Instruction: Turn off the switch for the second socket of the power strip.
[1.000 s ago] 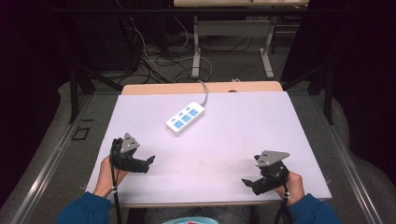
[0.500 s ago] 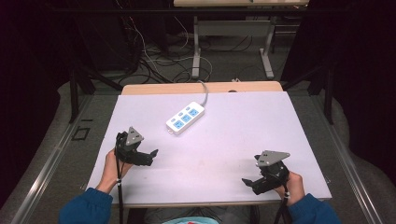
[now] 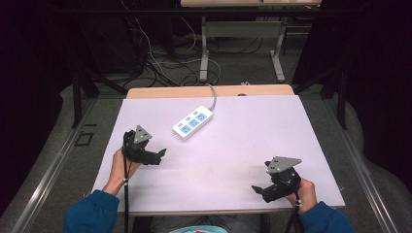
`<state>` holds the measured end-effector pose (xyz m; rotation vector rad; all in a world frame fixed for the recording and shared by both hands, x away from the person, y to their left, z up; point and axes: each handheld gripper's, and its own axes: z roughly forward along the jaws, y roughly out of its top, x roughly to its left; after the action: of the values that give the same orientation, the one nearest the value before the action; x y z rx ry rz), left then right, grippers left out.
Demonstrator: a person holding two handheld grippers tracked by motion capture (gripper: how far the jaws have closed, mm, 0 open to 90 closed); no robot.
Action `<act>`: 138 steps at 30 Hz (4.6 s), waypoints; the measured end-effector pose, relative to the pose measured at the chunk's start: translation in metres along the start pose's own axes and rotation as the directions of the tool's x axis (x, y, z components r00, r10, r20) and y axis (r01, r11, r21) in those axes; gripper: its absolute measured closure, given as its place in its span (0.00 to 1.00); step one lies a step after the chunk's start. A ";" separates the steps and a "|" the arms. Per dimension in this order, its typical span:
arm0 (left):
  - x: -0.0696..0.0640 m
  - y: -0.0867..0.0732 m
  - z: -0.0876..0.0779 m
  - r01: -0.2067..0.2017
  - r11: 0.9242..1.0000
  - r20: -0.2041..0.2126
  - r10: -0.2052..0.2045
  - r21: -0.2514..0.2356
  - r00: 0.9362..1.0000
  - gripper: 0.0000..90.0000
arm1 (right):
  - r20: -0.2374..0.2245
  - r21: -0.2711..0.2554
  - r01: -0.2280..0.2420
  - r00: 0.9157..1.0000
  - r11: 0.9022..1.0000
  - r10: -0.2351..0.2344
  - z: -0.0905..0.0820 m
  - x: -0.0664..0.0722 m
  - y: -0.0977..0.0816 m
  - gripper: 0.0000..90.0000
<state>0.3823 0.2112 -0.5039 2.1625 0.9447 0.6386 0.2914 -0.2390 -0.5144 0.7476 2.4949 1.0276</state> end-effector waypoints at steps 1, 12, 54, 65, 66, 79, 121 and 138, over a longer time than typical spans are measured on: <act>0.000 0.001 0.000 -0.005 1.000 0.000 0.005 0.006 1.000 0.00 | 0.000 -0.001 0.000 1.000 1.000 0.000 0.000 0.000 0.000 0.07; 0.003 0.007 0.010 0.000 1.000 0.005 0.000 0.012 1.000 0.00 | 0.001 0.002 -0.011 1.000 1.000 0.011 0.000 0.001 0.000 0.07; 0.011 0.045 0.057 -0.024 0.999 0.028 0.023 0.028 0.999 0.00 | -0.007 0.008 0.001 1.000 1.000 -0.001 0.000 -0.002 0.000 0.08; 0.009 0.053 0.074 -0.062 0.996 0.048 0.059 0.060 0.997 0.00 | 0.001 -0.003 -0.017 1.000 1.000 0.017 0.001 0.001 -0.001 0.08; 0.009 0.053 0.075 -0.066 0.996 0.043 0.063 0.063 0.997 0.00 | 0.005 -0.006 -0.008 1.000 1.000 0.008 0.001 0.000 -0.001 0.08; 0.010 0.068 0.088 -0.047 0.998 0.049 0.045 0.047 0.998 0.00 | -0.003 0.003 -0.004 1.000 1.000 0.004 0.001 0.000 -0.001 0.08; 0.024 0.111 0.125 0.048 0.997 -0.031 -0.046 0.068 0.998 0.10 | -0.018 0.009 -0.013 1.000 1.000 0.014 0.003 0.000 -0.001 0.08; 0.022 0.109 0.137 0.105 0.993 -0.010 -0.105 0.048 0.994 0.85 | -0.019 0.008 -0.007 1.000 1.000 0.007 0.003 0.000 -0.001 0.08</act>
<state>0.5332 0.1200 -0.5072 2.1377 1.0802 0.5792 0.2927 -0.2376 -0.5171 0.7529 2.5161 1.0323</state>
